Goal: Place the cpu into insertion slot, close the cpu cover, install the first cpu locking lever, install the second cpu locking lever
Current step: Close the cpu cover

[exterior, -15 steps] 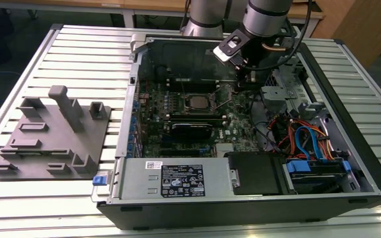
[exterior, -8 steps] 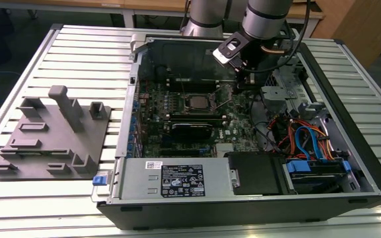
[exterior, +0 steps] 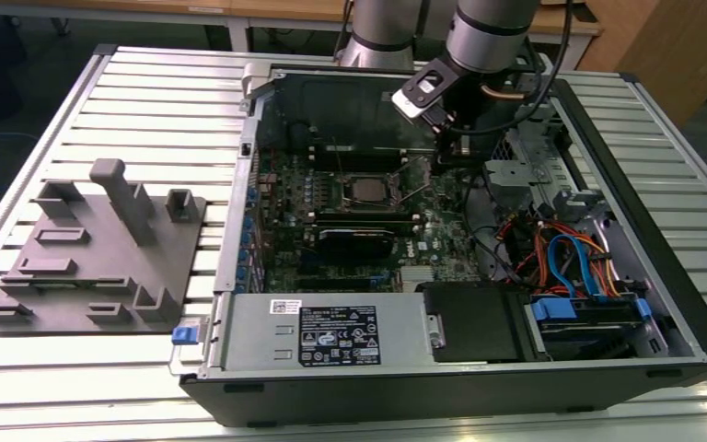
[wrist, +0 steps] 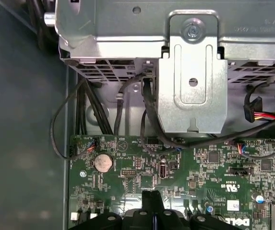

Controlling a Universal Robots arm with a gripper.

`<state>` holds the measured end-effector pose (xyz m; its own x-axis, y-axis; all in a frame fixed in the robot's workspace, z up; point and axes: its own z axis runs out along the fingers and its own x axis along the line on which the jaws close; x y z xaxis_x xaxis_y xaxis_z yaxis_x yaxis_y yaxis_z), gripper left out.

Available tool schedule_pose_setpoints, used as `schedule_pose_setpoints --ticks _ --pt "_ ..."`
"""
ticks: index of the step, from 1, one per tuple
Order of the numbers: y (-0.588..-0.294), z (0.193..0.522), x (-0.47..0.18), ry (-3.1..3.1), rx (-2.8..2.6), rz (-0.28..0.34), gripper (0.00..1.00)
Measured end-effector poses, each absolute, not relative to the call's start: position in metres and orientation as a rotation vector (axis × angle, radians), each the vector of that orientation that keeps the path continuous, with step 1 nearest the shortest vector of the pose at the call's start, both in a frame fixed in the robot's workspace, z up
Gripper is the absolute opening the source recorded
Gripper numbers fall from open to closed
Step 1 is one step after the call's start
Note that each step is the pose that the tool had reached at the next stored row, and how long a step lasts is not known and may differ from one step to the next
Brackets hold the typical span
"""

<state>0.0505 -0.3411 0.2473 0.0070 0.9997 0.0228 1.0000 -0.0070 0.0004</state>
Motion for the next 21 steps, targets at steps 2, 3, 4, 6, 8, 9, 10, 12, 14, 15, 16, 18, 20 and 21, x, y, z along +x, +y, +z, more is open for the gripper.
schedule_pose_setpoints --ticks 2,3,4,6,8,9,10,12,14,15,16,18,20,21 --pt "-0.341 0.2473 0.0493 -2.202 -2.217 -0.026 0.1" --pt "-0.341 0.2473 0.0489 -2.202 -2.217 -0.026 0.1" --pt "-0.341 0.2473 0.0489 -2.202 -2.217 -0.026 0.1" --pt "-0.341 0.2473 0.0489 -2.202 -2.217 -0.026 0.1" --pt "-0.341 0.2472 0.0489 -2.202 -2.217 -0.026 0.1" --pt "-0.341 0.2469 0.0488 -2.201 -2.217 -0.026 0.1" --pt "-0.341 0.2464 0.0488 -2.201 -2.217 -0.026 0.1" --pt "-0.341 0.2451 0.0488 -2.2 -2.215 -0.022 0.1" --pt "-0.341 0.2434 0.0489 -2.198 -2.214 -0.02 0.1" --pt "-0.341 0.2425 0.0489 -2.198 -2.213 -0.019 0.1" --pt "-0.341 0.2416 0.0489 -2.197 -2.213 -0.018 0.1" --pt "-0.341 0.2399 0.0489 -2.196 -2.212 -0.017 0.1" --pt "-0.3411 0.2395 0.0486 -2.196 -2.212 -0.017 0.1" --pt "-0.3411 0.2395 0.0481 -2.196 -2.212 -0.017 0.1"
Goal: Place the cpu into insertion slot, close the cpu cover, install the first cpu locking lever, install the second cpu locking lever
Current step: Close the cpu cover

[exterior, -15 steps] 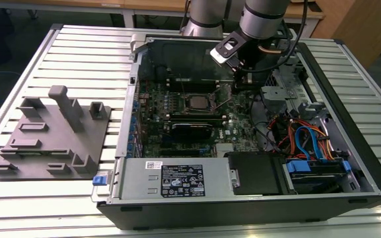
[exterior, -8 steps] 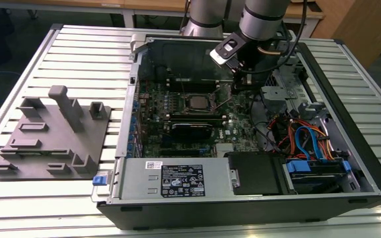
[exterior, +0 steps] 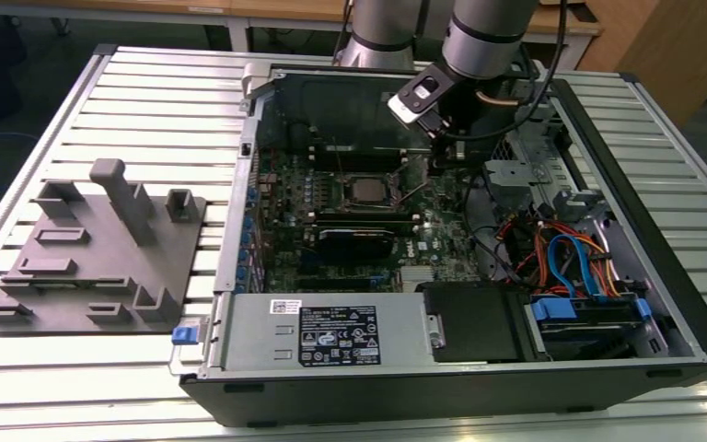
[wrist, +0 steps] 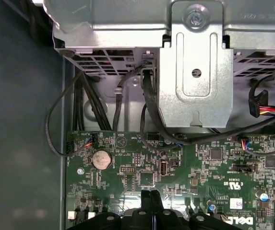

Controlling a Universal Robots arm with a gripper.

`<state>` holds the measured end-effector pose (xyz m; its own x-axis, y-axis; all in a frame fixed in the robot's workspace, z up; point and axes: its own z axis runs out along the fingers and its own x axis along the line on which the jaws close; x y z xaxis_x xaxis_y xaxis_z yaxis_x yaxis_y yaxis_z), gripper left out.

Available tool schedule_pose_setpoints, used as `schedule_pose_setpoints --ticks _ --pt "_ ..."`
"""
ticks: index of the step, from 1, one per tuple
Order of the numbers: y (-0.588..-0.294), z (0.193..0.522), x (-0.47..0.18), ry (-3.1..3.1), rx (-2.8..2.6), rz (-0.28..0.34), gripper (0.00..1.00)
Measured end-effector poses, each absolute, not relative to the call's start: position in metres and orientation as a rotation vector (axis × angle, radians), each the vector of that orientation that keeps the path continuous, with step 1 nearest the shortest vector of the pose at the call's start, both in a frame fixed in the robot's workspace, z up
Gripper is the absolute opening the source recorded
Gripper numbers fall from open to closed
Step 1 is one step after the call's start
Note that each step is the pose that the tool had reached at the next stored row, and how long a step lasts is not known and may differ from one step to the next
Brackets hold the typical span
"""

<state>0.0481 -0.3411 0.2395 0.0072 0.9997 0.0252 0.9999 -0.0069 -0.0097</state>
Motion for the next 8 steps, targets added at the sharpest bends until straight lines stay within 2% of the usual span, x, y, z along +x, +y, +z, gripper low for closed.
schedule_pose_setpoints --ticks 8 --pt "-0.3411 0.2394 0.0388 -2.195 -2.21 -0.02 0.1"
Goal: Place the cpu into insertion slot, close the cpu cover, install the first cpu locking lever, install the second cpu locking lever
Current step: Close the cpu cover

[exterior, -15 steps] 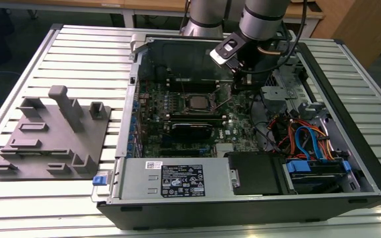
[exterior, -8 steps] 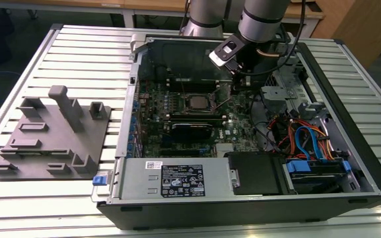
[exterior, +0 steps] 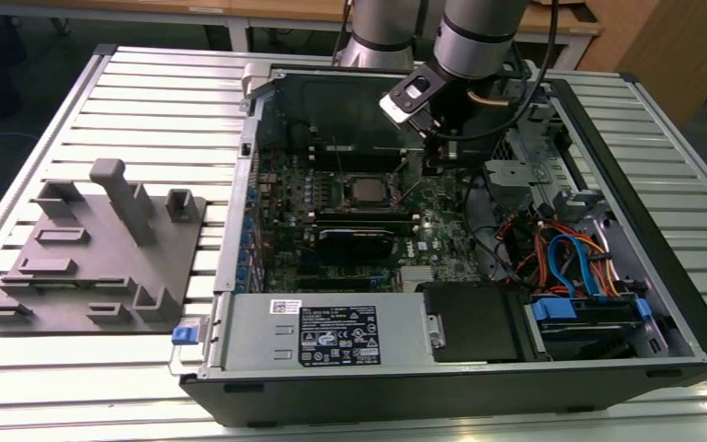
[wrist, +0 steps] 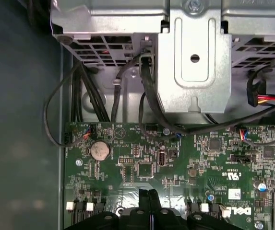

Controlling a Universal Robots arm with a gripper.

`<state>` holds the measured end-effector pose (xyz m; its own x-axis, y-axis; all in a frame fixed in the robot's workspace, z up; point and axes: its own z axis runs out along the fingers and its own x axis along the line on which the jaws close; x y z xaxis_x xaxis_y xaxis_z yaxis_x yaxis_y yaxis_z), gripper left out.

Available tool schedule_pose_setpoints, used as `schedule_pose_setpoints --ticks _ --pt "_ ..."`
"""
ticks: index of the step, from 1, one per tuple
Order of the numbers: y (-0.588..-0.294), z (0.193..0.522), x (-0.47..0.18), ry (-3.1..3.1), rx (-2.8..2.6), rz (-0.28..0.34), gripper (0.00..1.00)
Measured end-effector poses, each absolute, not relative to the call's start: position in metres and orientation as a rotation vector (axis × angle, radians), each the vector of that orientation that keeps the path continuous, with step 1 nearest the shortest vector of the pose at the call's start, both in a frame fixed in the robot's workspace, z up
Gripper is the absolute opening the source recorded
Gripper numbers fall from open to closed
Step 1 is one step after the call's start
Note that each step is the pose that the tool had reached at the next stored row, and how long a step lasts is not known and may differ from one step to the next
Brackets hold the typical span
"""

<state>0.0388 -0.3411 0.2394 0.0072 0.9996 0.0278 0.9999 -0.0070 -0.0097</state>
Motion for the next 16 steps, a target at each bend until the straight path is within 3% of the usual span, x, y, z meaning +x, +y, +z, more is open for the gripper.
schedule_pose_setpoints --ticks 16 --pt "-0.341 0.2394 0.0323 -2.195 -2.21 -0.02 0.1"
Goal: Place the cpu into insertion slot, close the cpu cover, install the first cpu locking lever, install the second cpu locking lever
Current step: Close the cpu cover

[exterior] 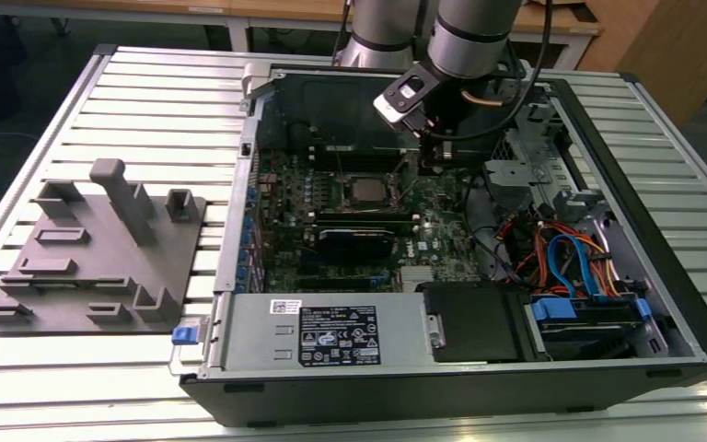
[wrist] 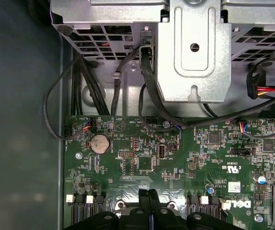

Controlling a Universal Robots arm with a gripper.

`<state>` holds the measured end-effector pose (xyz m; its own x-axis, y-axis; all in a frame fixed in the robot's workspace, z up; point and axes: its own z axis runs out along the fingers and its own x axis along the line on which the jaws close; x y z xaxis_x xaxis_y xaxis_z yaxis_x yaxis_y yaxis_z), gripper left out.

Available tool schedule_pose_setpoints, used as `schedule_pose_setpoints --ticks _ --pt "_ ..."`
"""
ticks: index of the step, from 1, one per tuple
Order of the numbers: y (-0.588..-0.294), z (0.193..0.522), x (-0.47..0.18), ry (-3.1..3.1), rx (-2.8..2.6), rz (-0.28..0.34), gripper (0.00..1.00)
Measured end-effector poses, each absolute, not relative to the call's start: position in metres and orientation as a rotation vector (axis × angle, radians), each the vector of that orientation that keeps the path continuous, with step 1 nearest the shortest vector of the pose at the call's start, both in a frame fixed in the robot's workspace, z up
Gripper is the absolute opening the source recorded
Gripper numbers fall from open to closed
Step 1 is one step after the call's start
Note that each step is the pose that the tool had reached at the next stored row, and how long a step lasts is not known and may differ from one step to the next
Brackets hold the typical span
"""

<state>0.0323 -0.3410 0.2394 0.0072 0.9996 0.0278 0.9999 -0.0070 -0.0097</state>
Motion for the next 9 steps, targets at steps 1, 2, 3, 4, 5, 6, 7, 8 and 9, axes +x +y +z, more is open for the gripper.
schedule_pose_setpoints --ticks 1,2,3,4,5,6,7,8,9 --pt "-0.341 0.2394 0.0322 -2.195 -2.21 -0.02 0.1" --pt "-0.341 0.2394 0.032 -2.195 -2.211 -0.02 0.1" --pt "-0.341 0.2394 0.0317 -2.195 -2.211 -0.02 0.1" --pt "-0.341 0.2394 0.0315 -2.195 -2.21 -0.02 0.1" --pt "-0.341 0.2394 0.0312 -2.195 -2.21 -0.02 0.1" --pt "-0.341 0.2394 0.0309 -2.195 -2.211 -0.02 0.1" --pt "-0.341 0.2394 0.0306 -2.195 -2.21 -0.02 0.1" --pt "-0.341 0.2394 0.0302 -2.195 -2.21 -0.02 0.1" --pt "-0.341 0.2394 0.0299 -2.195 -2.21 -0.02 0.1"
